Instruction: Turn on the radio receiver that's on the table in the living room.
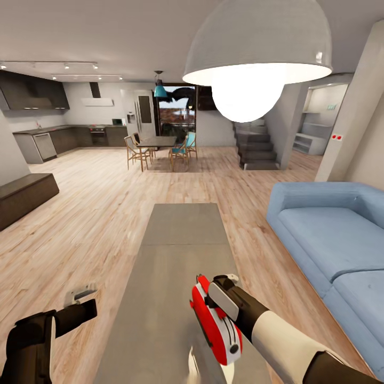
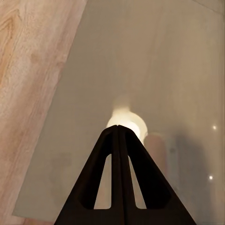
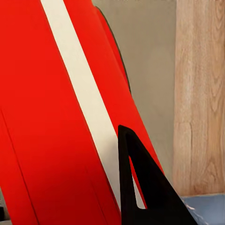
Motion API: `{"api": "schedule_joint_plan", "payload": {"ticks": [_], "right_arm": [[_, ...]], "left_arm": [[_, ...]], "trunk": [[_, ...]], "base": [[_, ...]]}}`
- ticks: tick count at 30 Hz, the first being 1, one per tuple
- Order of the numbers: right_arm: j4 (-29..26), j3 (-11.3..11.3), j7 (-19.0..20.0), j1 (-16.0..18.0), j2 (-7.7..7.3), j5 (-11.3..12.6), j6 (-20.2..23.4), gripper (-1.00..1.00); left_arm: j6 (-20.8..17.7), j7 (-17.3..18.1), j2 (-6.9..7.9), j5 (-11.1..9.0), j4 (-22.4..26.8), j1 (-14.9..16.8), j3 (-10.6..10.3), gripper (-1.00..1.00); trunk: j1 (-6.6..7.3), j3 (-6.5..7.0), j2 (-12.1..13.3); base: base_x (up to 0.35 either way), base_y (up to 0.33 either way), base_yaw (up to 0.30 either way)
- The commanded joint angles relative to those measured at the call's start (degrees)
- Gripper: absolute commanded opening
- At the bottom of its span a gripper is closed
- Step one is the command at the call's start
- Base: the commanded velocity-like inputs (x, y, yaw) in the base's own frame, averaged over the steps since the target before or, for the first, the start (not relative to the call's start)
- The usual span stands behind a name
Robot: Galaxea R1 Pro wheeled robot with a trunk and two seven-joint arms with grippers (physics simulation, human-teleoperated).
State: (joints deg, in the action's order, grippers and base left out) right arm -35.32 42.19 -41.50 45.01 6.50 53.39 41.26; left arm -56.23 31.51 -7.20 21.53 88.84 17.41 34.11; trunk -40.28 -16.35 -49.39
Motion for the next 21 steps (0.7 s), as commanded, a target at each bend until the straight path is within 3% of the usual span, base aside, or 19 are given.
{"api": "schedule_joint_plan", "payload": {"ticks": [1, 12, 21], "right_arm": [[-0.1, 0.0, -0.1, 0.0, 0.00, -0.2, 0.0, -1.00], [-0.1, -0.1, -0.1, 2.1, 0.00, 0.1, 0.2, -1.00], [5.2, -0.2, 0.1, 4.4, -0.08, 0.4, -0.3, -1.00]], "left_arm": [[0.0, 0.0, -0.02, 0.0, 0.0, 0.0, 0.0, -1.00], [0.0, 0.0, -0.08, 0.0, 0.1, 0.0, -0.1, -1.00], [0.0, 0.0, -0.10, 0.0, 0.2, 0.0, -0.1, -1.00]], "trunk": [[0.00, 0.00, 0.0], [0.00, 0.00, 0.0], [0.00, 0.00, 0.0]], "base": [[0.000, 0.000, 0.000], [0.000, 0.000, 0.000], [0.000, 0.000, 0.000]]}}
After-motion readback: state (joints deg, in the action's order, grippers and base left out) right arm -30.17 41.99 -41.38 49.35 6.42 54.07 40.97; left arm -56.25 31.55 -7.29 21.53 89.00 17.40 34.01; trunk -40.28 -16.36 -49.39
